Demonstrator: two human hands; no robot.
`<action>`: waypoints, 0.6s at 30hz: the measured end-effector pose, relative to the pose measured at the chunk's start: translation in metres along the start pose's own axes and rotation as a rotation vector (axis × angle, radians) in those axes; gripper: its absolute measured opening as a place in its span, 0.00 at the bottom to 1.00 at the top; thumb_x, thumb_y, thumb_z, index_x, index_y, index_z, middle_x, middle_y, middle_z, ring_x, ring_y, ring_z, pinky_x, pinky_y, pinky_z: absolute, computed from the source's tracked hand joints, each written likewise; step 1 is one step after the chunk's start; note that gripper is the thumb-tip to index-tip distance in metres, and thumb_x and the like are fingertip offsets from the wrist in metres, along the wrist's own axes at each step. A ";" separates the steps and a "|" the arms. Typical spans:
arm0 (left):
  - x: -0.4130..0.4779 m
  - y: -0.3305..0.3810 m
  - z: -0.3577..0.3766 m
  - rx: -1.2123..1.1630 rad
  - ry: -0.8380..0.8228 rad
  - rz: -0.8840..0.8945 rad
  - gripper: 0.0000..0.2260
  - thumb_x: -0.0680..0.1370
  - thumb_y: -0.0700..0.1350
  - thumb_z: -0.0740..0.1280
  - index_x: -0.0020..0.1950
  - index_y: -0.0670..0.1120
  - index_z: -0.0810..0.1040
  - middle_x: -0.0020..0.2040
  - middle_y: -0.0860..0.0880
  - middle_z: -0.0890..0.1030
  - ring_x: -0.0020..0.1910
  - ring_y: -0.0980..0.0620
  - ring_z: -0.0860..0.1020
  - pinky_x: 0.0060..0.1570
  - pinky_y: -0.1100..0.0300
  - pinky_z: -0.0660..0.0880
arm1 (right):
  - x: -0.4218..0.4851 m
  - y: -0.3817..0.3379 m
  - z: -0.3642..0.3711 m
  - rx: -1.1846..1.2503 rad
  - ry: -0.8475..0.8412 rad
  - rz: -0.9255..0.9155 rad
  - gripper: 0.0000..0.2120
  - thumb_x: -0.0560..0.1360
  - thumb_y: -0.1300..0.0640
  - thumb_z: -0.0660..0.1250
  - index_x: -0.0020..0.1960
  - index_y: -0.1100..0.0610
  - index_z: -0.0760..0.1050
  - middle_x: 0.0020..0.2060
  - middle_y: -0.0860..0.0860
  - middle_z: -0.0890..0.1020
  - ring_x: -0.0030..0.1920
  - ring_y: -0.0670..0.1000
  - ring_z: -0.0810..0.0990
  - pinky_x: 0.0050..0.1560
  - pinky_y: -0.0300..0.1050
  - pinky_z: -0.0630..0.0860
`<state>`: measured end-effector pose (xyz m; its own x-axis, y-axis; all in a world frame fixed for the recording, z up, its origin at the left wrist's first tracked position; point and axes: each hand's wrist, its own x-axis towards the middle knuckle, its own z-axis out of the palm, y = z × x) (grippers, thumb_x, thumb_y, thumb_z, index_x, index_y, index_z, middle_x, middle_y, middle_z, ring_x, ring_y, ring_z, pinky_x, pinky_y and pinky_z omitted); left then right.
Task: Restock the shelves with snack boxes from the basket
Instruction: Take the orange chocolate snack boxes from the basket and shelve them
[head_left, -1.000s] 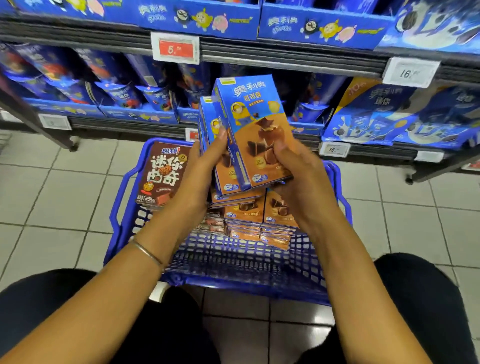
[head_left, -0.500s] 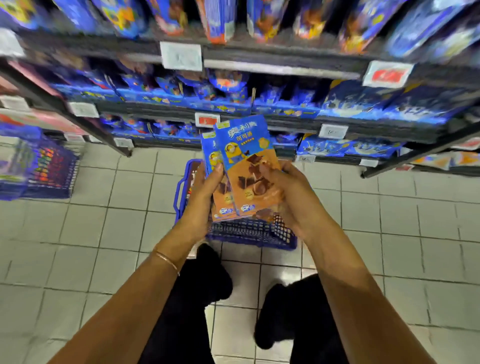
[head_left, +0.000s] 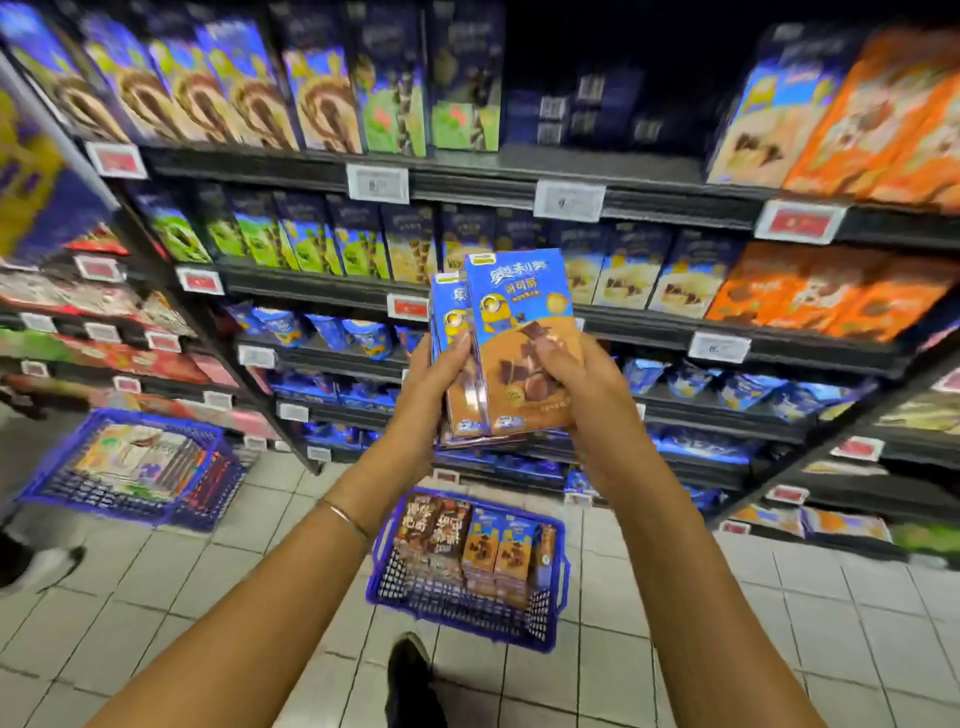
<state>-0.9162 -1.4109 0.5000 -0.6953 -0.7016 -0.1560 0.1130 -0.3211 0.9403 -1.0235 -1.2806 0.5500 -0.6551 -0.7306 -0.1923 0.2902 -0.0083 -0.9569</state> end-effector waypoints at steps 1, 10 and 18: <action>-0.001 0.013 0.006 -0.005 -0.012 0.028 0.38 0.74 0.60 0.73 0.78 0.42 0.71 0.71 0.35 0.79 0.70 0.32 0.78 0.71 0.30 0.72 | -0.003 -0.013 0.001 0.015 -0.007 -0.037 0.08 0.79 0.53 0.69 0.58 0.52 0.79 0.50 0.55 0.87 0.46 0.53 0.86 0.46 0.49 0.83; 0.018 0.125 0.022 -0.017 -0.100 0.290 0.39 0.72 0.60 0.75 0.76 0.38 0.72 0.68 0.31 0.79 0.59 0.36 0.83 0.50 0.49 0.82 | -0.004 -0.117 0.026 -0.013 -0.080 -0.230 0.09 0.79 0.57 0.68 0.57 0.59 0.78 0.45 0.56 0.86 0.40 0.51 0.84 0.41 0.44 0.80; 0.077 0.212 0.004 0.004 -0.187 0.467 0.34 0.74 0.56 0.75 0.75 0.43 0.73 0.68 0.38 0.82 0.67 0.31 0.80 0.66 0.25 0.73 | 0.028 -0.182 0.075 -0.098 -0.083 -0.364 0.12 0.78 0.55 0.69 0.59 0.60 0.78 0.50 0.57 0.86 0.44 0.52 0.86 0.44 0.46 0.82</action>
<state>-0.9488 -1.5308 0.6888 -0.6865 -0.6437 0.3383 0.4400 0.0028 0.8980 -1.0422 -1.3505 0.7354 -0.6433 -0.7447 0.1778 -0.0218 -0.2143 -0.9765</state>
